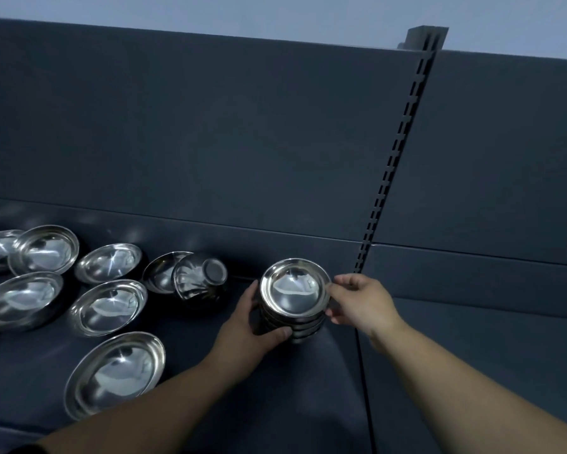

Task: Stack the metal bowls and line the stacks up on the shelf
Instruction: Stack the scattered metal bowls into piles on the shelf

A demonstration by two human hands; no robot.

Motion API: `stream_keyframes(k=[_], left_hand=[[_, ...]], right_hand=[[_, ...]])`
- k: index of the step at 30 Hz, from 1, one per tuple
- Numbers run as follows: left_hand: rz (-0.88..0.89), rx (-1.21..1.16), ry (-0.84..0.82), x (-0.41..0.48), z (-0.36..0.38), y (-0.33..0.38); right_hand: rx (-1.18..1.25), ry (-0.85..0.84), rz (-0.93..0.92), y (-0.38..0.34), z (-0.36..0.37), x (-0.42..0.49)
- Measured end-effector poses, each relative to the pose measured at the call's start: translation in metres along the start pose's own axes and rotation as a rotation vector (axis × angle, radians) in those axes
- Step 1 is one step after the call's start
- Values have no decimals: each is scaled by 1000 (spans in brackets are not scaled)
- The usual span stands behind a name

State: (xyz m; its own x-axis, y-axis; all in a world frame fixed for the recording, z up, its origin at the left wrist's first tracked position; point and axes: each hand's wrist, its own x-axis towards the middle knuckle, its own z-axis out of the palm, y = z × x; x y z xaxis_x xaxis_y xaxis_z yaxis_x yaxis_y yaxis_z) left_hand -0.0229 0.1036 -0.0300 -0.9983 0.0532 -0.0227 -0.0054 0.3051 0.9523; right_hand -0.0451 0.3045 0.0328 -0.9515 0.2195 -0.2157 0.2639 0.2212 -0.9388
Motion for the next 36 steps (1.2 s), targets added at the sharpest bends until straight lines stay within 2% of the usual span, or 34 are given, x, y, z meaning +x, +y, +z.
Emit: stream_keyframes(k=[5, 13, 20, 24, 27, 29, 32, 36], left_hand=[[12, 65, 27, 8, 5, 2], [8, 143, 63, 16, 18, 13], [76, 361, 73, 11, 24, 18], [46, 491, 42, 9, 21, 19], [-43, 531, 35, -2, 20, 18], [-74, 555, 39, -12, 19, 14], [-77, 572, 57, -27, 16, 6], [-44, 622, 96, -49, 4, 1]], right_hand=[[46, -68, -25, 7, 2, -2], [95, -86, -93, 16, -4, -1], [41, -100, -118, 23, -12, 0], [-5, -108, -128, 27, -19, -1], [-112, -49, -94, 38, -21, -5], [-287, -51, -86, 50, -21, -12], [-500, -154, -106, 63, -14, -28], [-616, -262, -191, 72, 7, -41]])
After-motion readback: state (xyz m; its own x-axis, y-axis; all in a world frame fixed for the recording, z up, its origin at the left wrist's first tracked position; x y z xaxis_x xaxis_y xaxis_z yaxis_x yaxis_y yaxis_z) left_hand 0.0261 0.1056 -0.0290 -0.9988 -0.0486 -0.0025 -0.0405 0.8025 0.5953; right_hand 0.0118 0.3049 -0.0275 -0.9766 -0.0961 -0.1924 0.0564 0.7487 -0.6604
